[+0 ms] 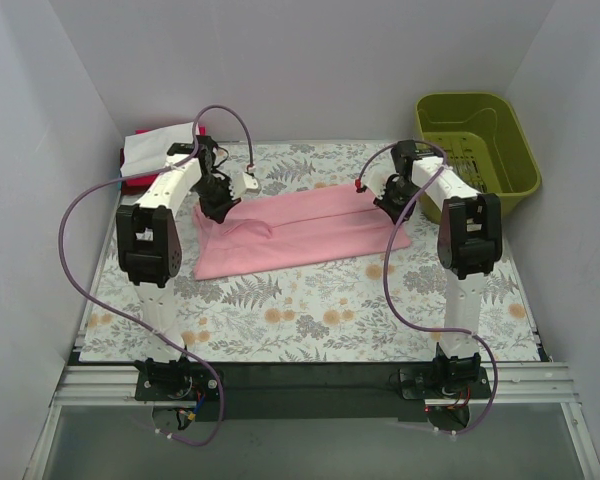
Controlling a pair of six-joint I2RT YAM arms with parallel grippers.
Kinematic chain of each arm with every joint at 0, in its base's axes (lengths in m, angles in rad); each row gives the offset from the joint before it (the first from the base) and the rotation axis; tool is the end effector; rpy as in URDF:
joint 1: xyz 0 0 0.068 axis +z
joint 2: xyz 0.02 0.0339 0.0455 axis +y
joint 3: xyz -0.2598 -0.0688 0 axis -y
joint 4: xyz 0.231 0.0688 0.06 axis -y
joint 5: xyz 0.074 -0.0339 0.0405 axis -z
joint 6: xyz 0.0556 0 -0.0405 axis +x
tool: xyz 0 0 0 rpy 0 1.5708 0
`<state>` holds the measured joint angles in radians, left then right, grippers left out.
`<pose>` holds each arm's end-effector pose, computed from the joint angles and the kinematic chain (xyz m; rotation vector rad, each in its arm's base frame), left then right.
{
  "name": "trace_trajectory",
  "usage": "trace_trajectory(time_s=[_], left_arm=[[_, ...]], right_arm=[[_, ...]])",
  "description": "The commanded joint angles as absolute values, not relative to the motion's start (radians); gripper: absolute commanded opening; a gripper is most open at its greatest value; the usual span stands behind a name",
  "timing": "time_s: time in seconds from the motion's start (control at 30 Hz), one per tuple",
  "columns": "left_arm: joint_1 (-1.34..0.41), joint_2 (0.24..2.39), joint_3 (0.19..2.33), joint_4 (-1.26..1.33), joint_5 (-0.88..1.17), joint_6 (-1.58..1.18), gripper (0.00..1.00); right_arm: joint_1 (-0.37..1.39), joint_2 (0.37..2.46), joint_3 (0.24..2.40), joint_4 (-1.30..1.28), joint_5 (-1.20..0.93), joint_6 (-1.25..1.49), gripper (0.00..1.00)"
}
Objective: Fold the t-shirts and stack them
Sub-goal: Fold the tshirt
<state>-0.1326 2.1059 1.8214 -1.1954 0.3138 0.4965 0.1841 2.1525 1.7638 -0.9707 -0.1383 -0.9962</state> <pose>0.3967 -0.0702 0.2034 0.9375 2.8126 -0.4369 0.4177 0.0856 0.1724 -1.6273 2.3915 0.0628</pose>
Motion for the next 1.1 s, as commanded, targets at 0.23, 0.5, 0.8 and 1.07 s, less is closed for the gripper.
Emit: trace_trajectory(time_s=[0.23, 0.5, 0.8, 1.07], left_arm=[[-0.127, 1.933, 1.760, -1.253, 0.377, 0.563, 0.00], [-0.127, 1.853, 1.678, -1.218, 0.400, 0.618, 0.00], [-0.100, 1.948, 1.720, -1.172, 0.403, 0.560, 0.00], [-0.098, 2.059, 1.720, -1.010, 0.310, 0.404, 0.45]], right_arm=[[0.169, 2.046, 1.709, -1.000, -0.176, -1.055, 0.01], [0.167, 2.031, 1.693, -1.000, -0.198, -1.060, 0.01], [0.167, 2.101, 1.767, -1.000, -0.192, -1.049, 0.01], [0.178, 2.148, 1.781, -1.000, -0.149, -1.017, 0.32]])
